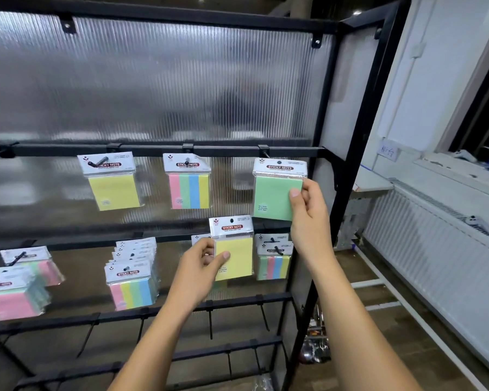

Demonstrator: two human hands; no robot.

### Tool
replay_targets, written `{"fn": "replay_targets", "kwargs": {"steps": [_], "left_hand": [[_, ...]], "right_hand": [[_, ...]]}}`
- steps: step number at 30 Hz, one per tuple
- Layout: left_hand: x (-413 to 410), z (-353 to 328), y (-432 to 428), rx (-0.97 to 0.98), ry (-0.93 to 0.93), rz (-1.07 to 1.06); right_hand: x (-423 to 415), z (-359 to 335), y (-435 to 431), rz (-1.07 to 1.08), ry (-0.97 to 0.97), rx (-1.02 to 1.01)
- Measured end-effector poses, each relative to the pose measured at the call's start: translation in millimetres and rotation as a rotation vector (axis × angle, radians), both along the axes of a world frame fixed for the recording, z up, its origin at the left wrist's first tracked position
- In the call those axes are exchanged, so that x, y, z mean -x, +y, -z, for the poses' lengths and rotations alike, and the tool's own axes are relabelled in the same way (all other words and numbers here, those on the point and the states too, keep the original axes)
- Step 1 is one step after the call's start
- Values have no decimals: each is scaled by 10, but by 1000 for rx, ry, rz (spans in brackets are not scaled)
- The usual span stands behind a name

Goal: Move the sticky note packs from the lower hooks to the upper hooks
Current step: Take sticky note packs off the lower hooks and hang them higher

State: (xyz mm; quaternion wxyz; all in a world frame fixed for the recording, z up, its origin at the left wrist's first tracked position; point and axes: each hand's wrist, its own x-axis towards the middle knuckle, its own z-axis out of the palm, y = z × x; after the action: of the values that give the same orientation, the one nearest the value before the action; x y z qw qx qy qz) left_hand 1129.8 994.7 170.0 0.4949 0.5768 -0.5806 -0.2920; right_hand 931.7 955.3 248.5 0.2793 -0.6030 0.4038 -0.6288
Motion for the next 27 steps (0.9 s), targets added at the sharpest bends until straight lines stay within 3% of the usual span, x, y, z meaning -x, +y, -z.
{"fn": "replay_targets", "kwargs": {"steps": [27], "left_hand": [[10, 73, -197, -62, -22, 12]], "right_hand": [[34, 165, -372, 23, 2, -106]]}}
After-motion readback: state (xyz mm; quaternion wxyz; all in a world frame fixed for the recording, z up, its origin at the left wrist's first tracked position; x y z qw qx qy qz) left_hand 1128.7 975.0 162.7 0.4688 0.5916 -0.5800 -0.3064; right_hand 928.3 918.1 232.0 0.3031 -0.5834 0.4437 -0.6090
